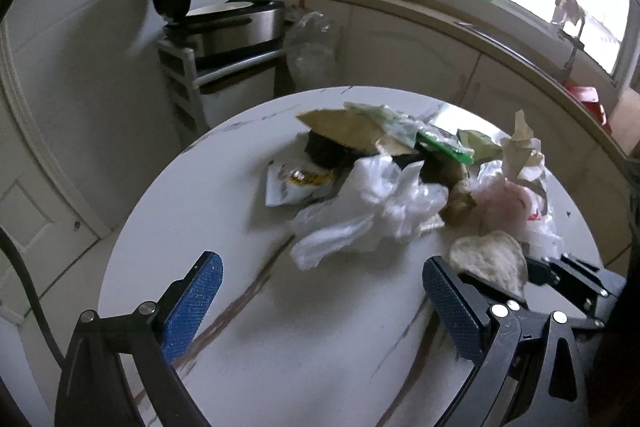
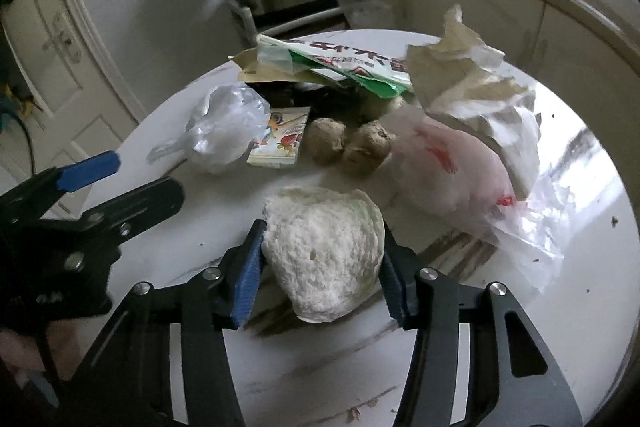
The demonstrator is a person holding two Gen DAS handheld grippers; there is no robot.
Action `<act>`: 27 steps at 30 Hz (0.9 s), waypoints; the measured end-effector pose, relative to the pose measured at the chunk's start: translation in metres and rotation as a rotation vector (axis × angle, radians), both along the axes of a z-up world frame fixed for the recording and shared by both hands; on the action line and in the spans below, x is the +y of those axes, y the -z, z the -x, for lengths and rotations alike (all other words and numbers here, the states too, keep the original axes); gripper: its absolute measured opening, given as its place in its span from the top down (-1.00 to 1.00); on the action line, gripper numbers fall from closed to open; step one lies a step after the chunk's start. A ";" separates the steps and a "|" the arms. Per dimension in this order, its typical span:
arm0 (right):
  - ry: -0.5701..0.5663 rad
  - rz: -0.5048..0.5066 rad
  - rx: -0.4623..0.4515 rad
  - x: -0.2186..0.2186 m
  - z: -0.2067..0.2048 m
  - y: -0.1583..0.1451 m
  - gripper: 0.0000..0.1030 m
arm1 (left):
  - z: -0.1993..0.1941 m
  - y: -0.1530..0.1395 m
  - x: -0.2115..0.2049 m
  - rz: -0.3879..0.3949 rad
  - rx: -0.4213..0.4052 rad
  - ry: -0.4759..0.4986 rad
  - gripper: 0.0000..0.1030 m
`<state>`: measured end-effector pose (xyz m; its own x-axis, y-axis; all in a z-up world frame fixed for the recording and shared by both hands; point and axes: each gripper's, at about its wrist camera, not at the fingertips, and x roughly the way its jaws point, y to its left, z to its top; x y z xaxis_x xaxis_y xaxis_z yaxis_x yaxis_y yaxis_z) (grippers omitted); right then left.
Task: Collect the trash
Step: 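Grasp the bread bun with the right gripper, then grasp the white plastic bag with the left gripper while right holds bun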
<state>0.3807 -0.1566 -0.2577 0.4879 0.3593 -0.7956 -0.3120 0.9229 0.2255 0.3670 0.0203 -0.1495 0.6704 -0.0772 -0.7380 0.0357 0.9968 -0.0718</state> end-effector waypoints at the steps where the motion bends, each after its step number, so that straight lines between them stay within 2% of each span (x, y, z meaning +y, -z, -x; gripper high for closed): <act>1: 0.009 -0.002 0.001 -0.005 0.001 0.000 0.05 | -0.001 0.003 -0.003 -0.002 -0.004 0.004 -0.92; 8: 0.026 -0.032 0.008 -0.026 -0.002 -0.004 0.05 | -0.035 0.012 -0.016 -0.017 -0.016 0.008 -0.92; 10: 0.031 -0.036 0.010 -0.030 -0.002 -0.004 0.05 | -0.041 0.018 -0.022 -0.023 0.005 -0.002 -0.89; 12: 0.031 -0.040 0.014 -0.032 -0.002 -0.003 0.05 | -0.050 0.025 -0.021 0.011 0.030 0.013 -0.69; 13: 0.029 -0.041 0.015 -0.032 -0.003 -0.003 0.05 | -0.055 0.028 -0.021 0.038 0.047 0.020 -0.37; 15: 0.023 -0.045 0.018 -0.030 -0.005 -0.002 0.05 | -0.061 0.033 -0.015 0.111 0.063 0.021 -0.24; 17: 0.016 -0.047 0.017 -0.028 -0.005 -0.003 0.05 | -0.061 0.033 -0.011 0.122 0.061 0.032 -0.03; 22: 0.020 -0.055 0.014 -0.030 0.000 -0.003 0.06 | -0.054 0.028 0.001 0.142 0.049 0.042 0.05; 27: 0.031 -0.067 0.004 -0.035 0.006 -0.009 0.06 | -0.028 0.019 0.009 0.127 0.021 0.041 0.05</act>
<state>0.3743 -0.1911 -0.2492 0.4966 0.3967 -0.7720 -0.2829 0.9149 0.2881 0.3946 0.0292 -0.1686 0.6496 -0.1979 -0.7340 0.0732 0.9773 -0.1988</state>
